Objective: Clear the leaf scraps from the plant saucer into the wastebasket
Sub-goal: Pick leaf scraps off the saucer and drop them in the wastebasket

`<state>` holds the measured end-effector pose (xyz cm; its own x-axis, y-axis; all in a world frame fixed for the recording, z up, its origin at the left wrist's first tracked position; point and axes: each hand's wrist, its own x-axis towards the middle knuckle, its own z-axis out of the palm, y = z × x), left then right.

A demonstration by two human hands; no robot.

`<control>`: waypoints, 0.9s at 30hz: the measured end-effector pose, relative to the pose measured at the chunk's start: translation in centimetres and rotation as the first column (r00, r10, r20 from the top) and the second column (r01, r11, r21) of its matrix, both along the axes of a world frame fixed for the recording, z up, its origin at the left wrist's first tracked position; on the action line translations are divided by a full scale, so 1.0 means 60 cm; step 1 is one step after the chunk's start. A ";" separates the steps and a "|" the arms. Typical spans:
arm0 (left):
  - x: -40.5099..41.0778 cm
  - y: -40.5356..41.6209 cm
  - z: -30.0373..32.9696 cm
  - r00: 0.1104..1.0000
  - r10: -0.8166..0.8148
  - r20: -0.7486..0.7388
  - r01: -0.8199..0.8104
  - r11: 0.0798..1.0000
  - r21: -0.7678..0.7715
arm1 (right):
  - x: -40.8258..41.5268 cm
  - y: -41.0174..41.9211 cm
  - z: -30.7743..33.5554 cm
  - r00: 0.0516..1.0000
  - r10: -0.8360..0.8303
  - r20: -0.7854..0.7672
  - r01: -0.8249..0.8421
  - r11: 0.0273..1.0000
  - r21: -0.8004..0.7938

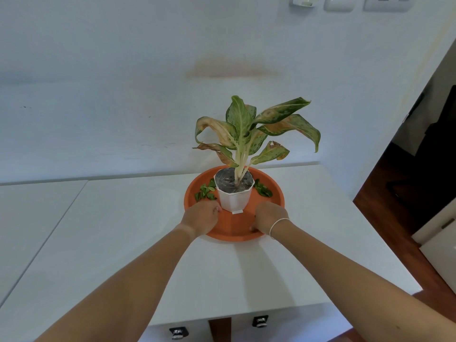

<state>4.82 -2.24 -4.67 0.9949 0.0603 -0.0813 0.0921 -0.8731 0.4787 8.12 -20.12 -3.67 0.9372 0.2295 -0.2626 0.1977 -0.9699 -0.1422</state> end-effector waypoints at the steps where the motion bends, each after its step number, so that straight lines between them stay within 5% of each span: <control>1: 0.001 0.000 -0.002 1.000 -0.005 0.002 0.005 1.000 0.005 | -0.003 0.000 -0.003 1.000 0.000 0.029 0.000 1.000 0.005; 10: 0.002 0.002 -0.008 0.999 -0.048 0.012 0.047 0.998 0.048 | -0.013 -0.004 -0.021 0.974 0.004 0.226 -0.001 1.000 -0.012; 19: -0.005 0.006 -0.001 0.995 -0.102 0.024 0.101 0.994 0.029 | -0.021 0.017 -0.014 0.985 -0.055 0.163 0.065 0.997 -0.053; 27: -0.008 0.007 0.001 0.978 -0.169 0.120 0.172 0.985 -0.018 | -0.020 0.003 0.015 0.949 -0.292 -0.118 0.315 0.882 0.349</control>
